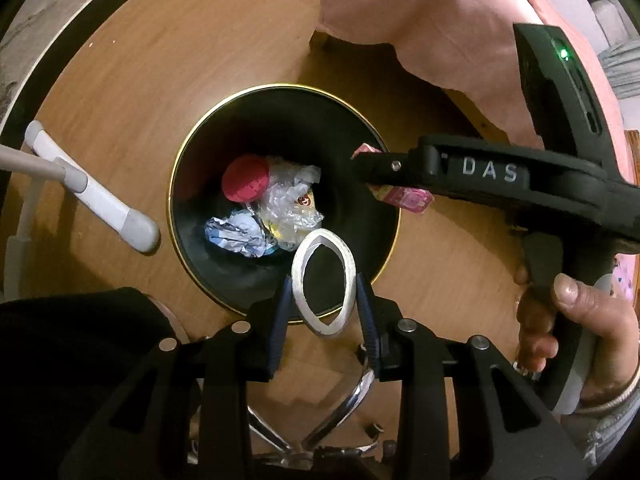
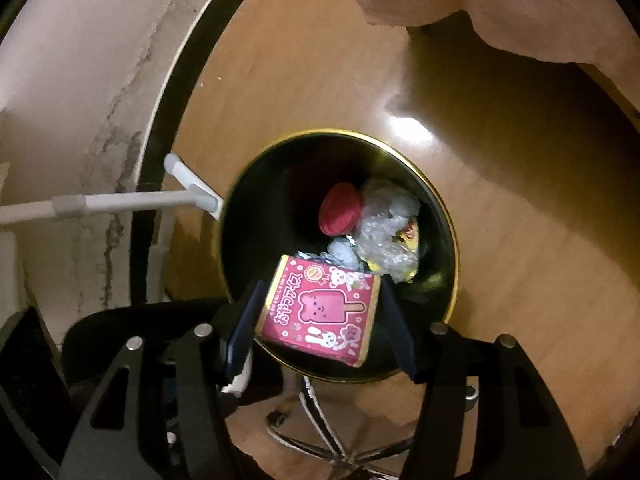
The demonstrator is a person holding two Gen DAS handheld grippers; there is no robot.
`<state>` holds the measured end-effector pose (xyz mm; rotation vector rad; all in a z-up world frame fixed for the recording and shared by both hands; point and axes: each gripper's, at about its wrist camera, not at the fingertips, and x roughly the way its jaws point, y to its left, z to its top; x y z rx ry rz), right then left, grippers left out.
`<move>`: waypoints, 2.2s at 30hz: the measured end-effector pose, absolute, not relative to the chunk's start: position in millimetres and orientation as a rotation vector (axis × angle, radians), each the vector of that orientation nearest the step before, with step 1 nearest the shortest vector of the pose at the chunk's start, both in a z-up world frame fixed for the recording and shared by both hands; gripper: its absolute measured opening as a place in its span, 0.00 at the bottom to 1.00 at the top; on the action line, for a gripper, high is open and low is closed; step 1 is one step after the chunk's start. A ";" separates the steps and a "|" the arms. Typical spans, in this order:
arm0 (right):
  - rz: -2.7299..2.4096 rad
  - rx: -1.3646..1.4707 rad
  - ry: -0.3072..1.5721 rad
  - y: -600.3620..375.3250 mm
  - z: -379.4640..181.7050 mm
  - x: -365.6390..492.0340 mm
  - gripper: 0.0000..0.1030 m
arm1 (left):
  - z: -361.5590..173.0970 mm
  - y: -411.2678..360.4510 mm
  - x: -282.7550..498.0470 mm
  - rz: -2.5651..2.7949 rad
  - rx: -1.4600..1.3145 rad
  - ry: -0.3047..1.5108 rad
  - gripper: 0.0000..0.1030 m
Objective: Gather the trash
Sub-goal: 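Carry ring and pink box over the black bin and open both tools, then move both tools back from the bin to the desk, then grasp the white mask with left tool while right tool grasps the white cap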
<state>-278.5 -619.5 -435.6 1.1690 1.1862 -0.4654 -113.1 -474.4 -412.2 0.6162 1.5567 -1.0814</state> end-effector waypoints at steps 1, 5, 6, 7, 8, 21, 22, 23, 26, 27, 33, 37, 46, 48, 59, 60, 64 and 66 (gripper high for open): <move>-0.461 1.172 1.182 -621.1 -435.4 -276.2 0.57 | -410.3 -477.7 -113.3 -1.071 0.627 1.533 0.32; -0.484 1.077 1.180 -622.3 -416.1 -258.3 0.87 | -396.3 -481.1 -119.9 -1.075 0.639 1.419 0.94; -0.497 1.062 1.167 -623.5 -408.6 -257.2 0.87 | -390.2 -481.0 -124.0 -1.108 0.634 1.388 0.94; -0.513 1.054 1.154 -626.6 -401.2 -260.7 0.87 | -386.5 -481.4 -126.7 -1.131 0.633 1.376 0.94; -0.542 1.037 1.131 -630.8 -390.0 -263.3 0.87 | -380.1 -482.0 -131.0 -1.163 0.635 1.358 0.94; -1.004 0.406 0.490 -615.1 -150.6 -321.7 0.93 | -88.3 -390.3 -153.9 -1.448 0.370 0.738 0.94; -0.988 0.400 0.472 -611.0 -141.0 -317.8 0.93 | -71.2 -371.6 -142.5 -1.403 0.324 0.697 0.94; -0.958 0.397 0.445 -603.6 -127.3 -309.2 0.93 | -59.5 -352.9 -131.7 -1.342 0.287 0.662 0.94; -0.871 0.372 0.388 -578.1 -98.1 -280.1 0.93 | -41.4 -294.5 -88.9 -1.129 0.203 0.620 0.94; -0.842 0.356 0.381 -570.9 -90.3 -268.2 0.93 | -40.4 -278.1 -75.6 -1.071 0.190 0.631 0.94; -0.522 0.245 0.445 -502.6 -56.0 -153.1 0.93 | -45.2 -140.7 10.8 -0.601 0.098 0.738 0.94; -0.354 0.124 0.454 -440.2 -42.1 -85.3 0.93 | -51.3 -53.3 57.4 -0.277 0.051 0.752 0.94; -0.132 0.123 0.485 -356.6 -24.6 -10.3 0.93 | -72.5 -37.5 183.3 -0.287 -0.038 0.902 0.94; -0.126 0.111 0.499 -347.8 -23.7 2.0 0.93 | -75.4 -47.3 204.3 -0.298 -0.035 0.914 0.94; -0.007 0.129 0.566 -305.4 -16.3 92.6 0.93 | -88.3 -36.4 225.9 -0.399 0.057 0.890 0.26; 0.025 0.128 0.575 -295.9 -18.3 104.1 0.93 | -86.5 -22.8 220.4 -0.380 0.046 0.874 0.26; 0.169 0.060 0.641 -248.7 -28.8 151.9 0.92 | -84.5 16.7 214.4 -0.273 0.048 0.840 0.26; 0.197 0.002 0.675 -230.5 -35.0 172.8 0.88 | -88.7 38.1 217.9 -0.214 0.067 0.830 0.26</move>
